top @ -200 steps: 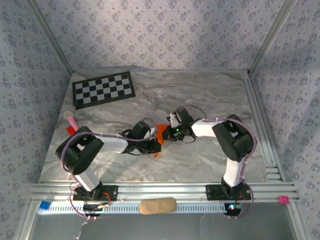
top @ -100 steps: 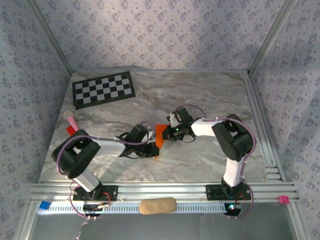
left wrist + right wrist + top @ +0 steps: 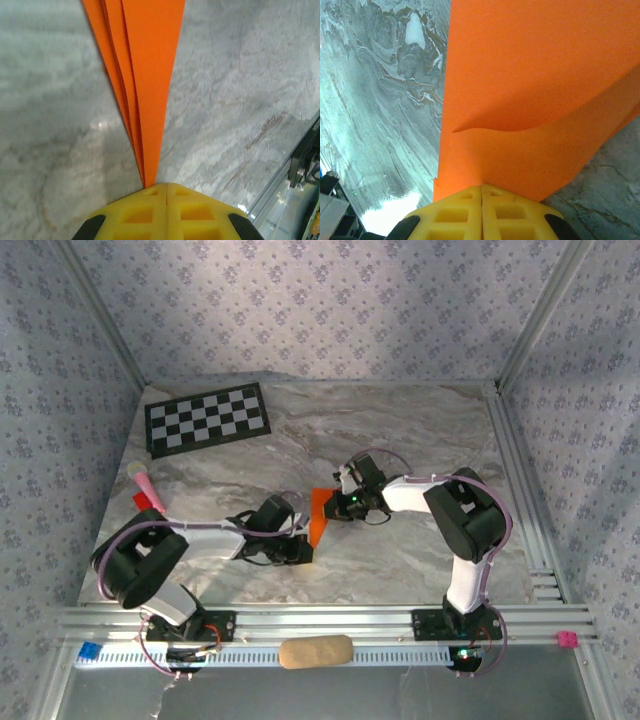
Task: Fold a paper plane with a square sheet of paper (pick it up from the middle)
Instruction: Fold the wing for the fifth time at the center of the table.
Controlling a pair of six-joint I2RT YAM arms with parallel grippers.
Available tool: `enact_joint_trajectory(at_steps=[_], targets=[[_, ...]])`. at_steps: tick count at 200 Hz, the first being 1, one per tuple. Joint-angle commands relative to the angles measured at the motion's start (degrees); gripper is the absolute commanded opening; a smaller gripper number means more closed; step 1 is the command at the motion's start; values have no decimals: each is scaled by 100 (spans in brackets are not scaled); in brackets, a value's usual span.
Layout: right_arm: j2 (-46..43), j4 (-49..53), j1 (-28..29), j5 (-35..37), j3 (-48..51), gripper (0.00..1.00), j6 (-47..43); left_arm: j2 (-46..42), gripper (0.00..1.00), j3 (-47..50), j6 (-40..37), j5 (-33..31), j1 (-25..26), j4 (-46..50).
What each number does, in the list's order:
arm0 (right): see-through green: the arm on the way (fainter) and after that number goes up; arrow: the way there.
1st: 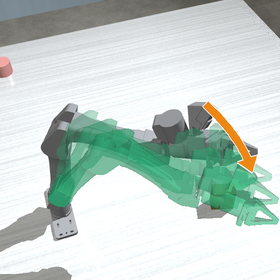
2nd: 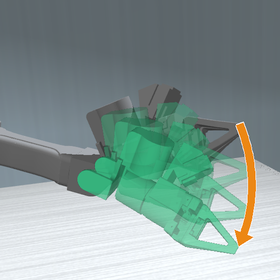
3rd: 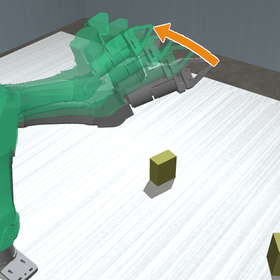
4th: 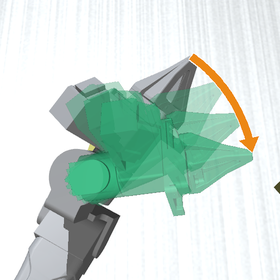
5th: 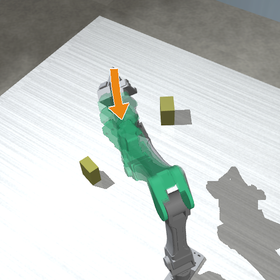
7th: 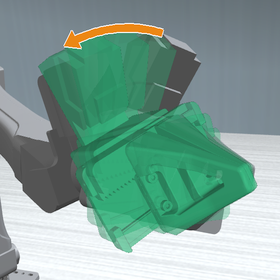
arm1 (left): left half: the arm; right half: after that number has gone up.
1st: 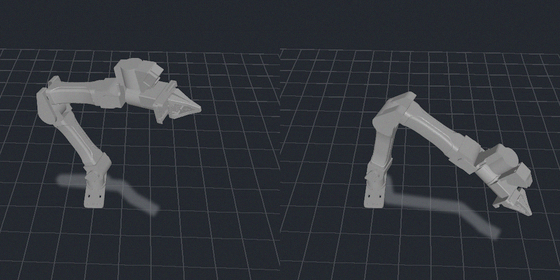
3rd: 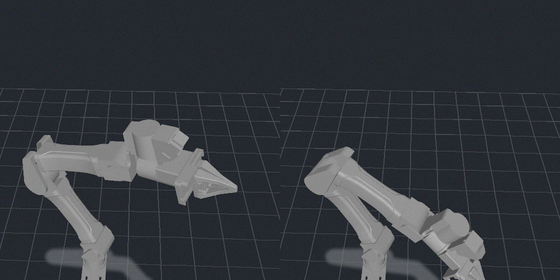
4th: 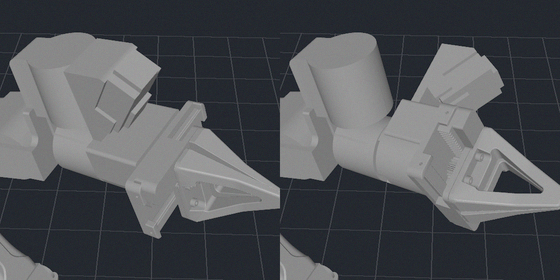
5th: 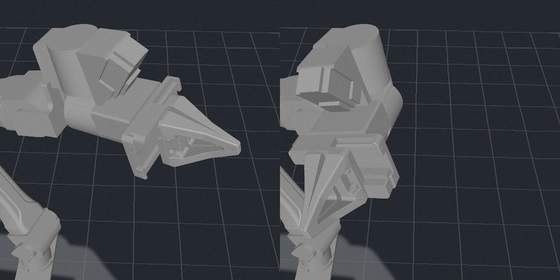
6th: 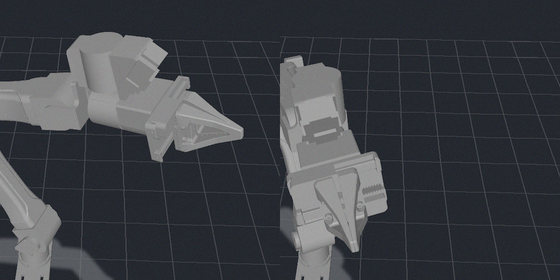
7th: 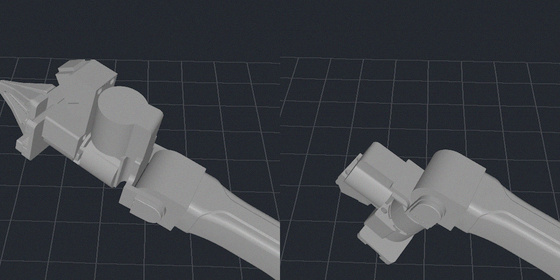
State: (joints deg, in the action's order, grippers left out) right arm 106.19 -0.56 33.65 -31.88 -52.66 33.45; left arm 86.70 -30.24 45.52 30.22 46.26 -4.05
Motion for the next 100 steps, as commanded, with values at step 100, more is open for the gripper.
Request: enact_joint_trajectory(at_steps=[100], targets=[[279, 214, -87, 613, 129, 8, 210, -297, 6, -983, -129, 9, -820, 114]])
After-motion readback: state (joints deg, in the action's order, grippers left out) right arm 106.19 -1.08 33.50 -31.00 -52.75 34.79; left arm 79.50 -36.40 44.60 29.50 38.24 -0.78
